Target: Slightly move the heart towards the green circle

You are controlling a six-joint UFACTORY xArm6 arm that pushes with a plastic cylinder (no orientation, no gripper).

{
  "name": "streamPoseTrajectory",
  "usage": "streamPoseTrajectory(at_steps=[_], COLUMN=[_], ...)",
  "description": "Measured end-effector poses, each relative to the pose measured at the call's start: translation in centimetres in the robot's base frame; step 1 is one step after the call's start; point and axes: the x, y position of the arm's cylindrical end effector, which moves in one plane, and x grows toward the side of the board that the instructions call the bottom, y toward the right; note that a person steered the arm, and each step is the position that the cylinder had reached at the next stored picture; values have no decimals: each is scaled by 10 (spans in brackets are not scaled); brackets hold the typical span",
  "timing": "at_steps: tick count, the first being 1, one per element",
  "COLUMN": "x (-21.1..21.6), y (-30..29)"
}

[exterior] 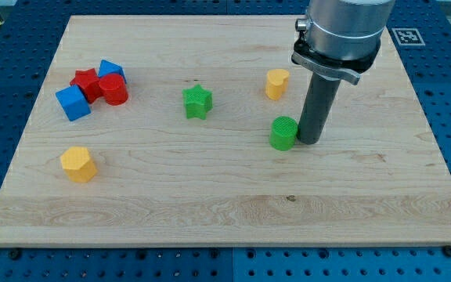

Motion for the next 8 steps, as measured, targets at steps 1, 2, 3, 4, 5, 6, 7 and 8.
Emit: streamPoseTrajectory(at_steps=[1, 2, 3, 4, 5, 6, 7, 8], x=[0, 15, 33, 20, -27, -96, -124, -124], y=[-15, -13, -2, 33, 70, 74, 20, -37])
